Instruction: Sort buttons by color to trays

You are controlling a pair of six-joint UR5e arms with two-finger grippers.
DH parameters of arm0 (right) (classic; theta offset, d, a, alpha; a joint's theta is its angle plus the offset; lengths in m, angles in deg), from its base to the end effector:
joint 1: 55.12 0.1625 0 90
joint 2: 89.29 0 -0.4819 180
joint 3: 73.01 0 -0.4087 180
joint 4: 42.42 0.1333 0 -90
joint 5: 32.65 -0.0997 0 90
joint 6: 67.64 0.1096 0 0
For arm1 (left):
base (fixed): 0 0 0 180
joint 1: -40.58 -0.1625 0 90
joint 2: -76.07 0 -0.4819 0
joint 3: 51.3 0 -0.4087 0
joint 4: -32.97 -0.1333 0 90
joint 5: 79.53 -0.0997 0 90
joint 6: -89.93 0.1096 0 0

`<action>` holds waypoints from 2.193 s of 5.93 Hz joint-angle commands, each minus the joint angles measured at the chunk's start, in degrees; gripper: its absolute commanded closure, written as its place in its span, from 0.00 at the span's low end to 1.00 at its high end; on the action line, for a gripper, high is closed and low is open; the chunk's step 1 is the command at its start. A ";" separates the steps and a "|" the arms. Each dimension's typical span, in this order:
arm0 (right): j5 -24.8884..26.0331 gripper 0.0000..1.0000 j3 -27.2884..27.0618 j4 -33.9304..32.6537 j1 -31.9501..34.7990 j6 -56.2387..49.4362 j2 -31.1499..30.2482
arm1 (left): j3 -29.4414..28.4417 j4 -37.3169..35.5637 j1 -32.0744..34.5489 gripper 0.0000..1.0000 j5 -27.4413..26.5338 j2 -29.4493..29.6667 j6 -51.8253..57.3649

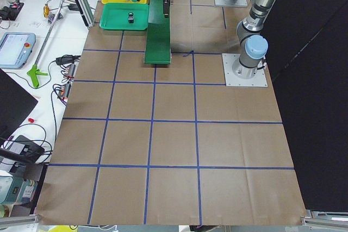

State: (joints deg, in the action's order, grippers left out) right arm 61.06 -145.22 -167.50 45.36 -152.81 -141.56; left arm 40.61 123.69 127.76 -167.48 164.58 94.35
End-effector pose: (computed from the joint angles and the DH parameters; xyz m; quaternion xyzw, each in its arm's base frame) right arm 0.2703 -0.7675 0.3247 0.7314 -0.6684 0.0852 0.1054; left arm -0.1128 -0.4998 0.5297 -0.0138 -0.9997 -0.0088 0.0185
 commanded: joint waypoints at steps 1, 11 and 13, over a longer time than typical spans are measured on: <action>-0.55 0.83 11.44 -0.16 -0.02 0.19 9.70 | -0.06 -0.19 -0.09 0.01 -0.03 0.00 0.23; -1.16 0.00 -5.07 36.14 -3.86 51.28 -22.62 | 0.02 -0.20 -0.17 0.01 -0.03 0.00 0.32; -1.43 0.00 -14.33 35.87 -5.90 68.63 -34.69 | 0.02 -0.20 -0.17 0.01 -0.03 0.00 0.32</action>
State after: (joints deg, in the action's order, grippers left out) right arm 59.76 -155.55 -131.67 40.23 -93.31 -170.79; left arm 40.63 123.50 127.59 -167.51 164.58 94.67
